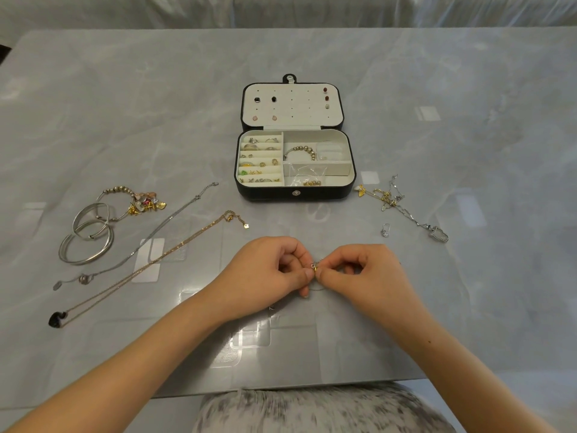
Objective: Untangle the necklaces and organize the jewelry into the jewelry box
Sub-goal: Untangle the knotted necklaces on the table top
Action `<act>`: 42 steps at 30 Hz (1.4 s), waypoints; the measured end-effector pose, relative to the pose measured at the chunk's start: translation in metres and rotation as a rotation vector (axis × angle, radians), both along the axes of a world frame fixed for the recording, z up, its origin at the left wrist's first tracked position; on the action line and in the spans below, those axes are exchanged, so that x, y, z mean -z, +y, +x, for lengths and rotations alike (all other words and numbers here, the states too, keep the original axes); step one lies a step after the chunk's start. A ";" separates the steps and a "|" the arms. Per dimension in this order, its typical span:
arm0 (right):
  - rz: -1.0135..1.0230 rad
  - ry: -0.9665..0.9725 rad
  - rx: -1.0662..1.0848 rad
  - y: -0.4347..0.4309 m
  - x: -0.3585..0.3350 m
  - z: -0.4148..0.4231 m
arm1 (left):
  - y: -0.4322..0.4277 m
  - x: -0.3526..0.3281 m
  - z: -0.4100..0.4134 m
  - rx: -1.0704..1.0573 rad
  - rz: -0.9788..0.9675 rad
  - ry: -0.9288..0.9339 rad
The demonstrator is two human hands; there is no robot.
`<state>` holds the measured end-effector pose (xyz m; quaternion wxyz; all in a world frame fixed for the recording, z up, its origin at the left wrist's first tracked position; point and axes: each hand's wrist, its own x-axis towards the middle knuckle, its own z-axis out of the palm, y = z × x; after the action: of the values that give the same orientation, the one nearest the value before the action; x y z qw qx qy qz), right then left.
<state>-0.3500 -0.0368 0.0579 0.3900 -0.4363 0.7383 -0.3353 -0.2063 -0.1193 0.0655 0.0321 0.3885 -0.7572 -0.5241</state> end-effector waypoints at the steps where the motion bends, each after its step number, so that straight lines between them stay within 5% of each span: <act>1: 0.003 0.019 -0.021 0.000 0.000 0.000 | 0.000 0.000 0.000 0.003 0.002 -0.002; 17: -0.060 0.207 -0.113 0.002 -0.002 0.001 | -0.001 0.001 0.001 0.077 -0.012 -0.023; 31: -0.019 -0.053 -0.060 0.002 -0.001 -0.006 | -0.004 0.005 0.002 0.081 0.070 0.055; 42: -0.073 0.180 -0.181 0.005 0.001 -0.006 | -0.003 0.007 0.000 0.034 -0.102 -0.017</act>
<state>-0.3565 -0.0322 0.0573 0.3345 -0.5433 0.7155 -0.2847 -0.2059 -0.1226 0.0583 0.0365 0.3781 -0.7896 -0.4818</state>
